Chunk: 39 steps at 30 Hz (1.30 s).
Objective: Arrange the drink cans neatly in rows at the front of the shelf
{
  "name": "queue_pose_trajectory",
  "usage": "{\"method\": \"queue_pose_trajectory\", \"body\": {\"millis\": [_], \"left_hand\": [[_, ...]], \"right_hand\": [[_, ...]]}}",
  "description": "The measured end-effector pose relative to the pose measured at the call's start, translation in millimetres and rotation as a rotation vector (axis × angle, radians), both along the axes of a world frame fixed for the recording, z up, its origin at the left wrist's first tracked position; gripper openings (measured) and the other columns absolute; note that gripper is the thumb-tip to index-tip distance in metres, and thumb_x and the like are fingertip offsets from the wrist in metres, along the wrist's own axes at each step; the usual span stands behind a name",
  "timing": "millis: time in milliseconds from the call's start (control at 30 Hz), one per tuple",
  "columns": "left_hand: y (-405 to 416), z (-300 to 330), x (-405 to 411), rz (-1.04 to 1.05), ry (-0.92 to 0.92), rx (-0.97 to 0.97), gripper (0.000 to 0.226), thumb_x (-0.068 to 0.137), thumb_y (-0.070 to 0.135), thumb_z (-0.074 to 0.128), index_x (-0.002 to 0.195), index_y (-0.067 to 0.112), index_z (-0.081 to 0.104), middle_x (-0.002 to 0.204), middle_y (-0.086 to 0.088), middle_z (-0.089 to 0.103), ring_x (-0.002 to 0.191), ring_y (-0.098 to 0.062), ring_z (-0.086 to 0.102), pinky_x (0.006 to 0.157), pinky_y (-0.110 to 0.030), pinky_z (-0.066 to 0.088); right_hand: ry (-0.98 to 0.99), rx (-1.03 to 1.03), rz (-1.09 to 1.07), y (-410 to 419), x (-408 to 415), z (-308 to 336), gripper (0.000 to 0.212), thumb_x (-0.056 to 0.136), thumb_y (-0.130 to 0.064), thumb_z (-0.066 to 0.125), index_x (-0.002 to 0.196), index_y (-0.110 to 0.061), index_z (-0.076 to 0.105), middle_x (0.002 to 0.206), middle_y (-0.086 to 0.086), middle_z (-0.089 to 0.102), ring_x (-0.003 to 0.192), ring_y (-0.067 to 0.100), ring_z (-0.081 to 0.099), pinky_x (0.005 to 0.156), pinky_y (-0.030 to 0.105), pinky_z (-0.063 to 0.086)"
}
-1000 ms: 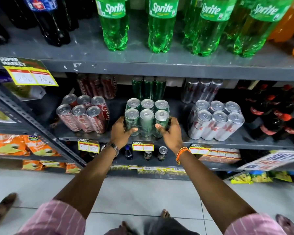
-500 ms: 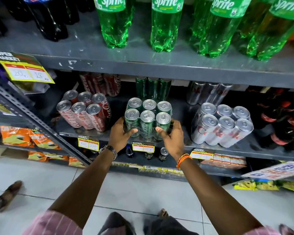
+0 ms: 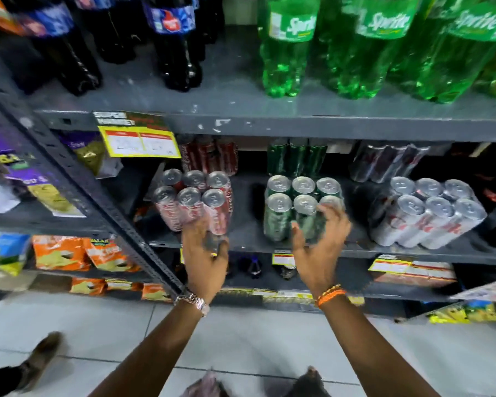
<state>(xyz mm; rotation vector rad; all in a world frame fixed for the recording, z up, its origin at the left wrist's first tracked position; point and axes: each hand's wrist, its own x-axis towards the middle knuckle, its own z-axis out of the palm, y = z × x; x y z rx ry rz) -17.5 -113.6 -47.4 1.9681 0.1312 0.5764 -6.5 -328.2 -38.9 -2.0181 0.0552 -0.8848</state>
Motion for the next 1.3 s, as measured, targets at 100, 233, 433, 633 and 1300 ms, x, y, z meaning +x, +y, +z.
{"method": "queue_pose_trajectory", "body": {"millis": [100, 233, 433, 633, 1300], "left_hand": [[59, 2, 11, 0.087, 0.030, 0.045, 0.073, 0.074, 0.013, 0.063, 0.138, -0.004, 0.033, 0.138, -0.011, 0.037, 0.128, -0.026, 0.046, 0.111, -0.026, 0.039], [116, 3, 51, -0.054, 0.337, 0.201, 0.071, 0.086, 0.005, 0.063, 0.145, -0.014, 0.029, 0.152, -0.031, 0.033, 0.146, -0.040, 0.030, 0.122, -0.033, 0.019], [142, 0, 79, -0.205, 0.422, 0.098, 0.050, 0.093, 0.002, 0.056, 0.139, -0.003, 0.037, 0.124, -0.021, 0.061, 0.117, -0.035, 0.059, 0.104, -0.049, 0.045], [149, -9, 67, -0.216, 0.325, 0.130, 0.053, 0.093, 0.006, 0.059, 0.141, 0.000, 0.037, 0.136, -0.018, 0.059, 0.126, -0.034, 0.057, 0.102, -0.034, 0.044], [141, 8, 42, -0.122, 0.350, 0.236, 0.077, 0.085, 0.012, 0.070, 0.149, 0.002, 0.029, 0.145, -0.016, 0.048, 0.131, -0.033, 0.053, 0.107, -0.042, 0.046]], "right_hand": [[0.230, 0.133, 0.327, 73, 7, 0, 0.043, 0.088, -0.029, 0.075, 0.124, -0.017, 0.055, 0.121, 0.004, 0.055, 0.114, 0.014, 0.056, 0.098, 0.027, 0.049], [0.531, 0.170, 0.479, 135, 36, -8, 0.064, 0.088, -0.023, 0.075, 0.141, -0.005, 0.044, 0.141, 0.012, 0.048, 0.133, 0.027, 0.050, 0.112, 0.039, 0.044], [0.637, 0.061, 0.373, 156, 60, -14, 0.049, 0.096, -0.015, 0.062, 0.139, -0.001, 0.046, 0.142, 0.018, 0.054, 0.135, 0.034, 0.051, 0.114, 0.046, 0.040], [0.656, 0.062, 0.383, 154, 54, -13, 0.046, 0.095, -0.014, 0.063, 0.138, -0.006, 0.048, 0.138, 0.014, 0.058, 0.130, 0.030, 0.056, 0.112, 0.047, 0.044], [0.614, 0.182, 0.361, 148, 27, 21, 0.060, 0.094, -0.012, 0.065, 0.148, -0.009, 0.040, 0.151, 0.007, 0.049, 0.139, 0.023, 0.049, 0.116, 0.033, 0.043]]}}
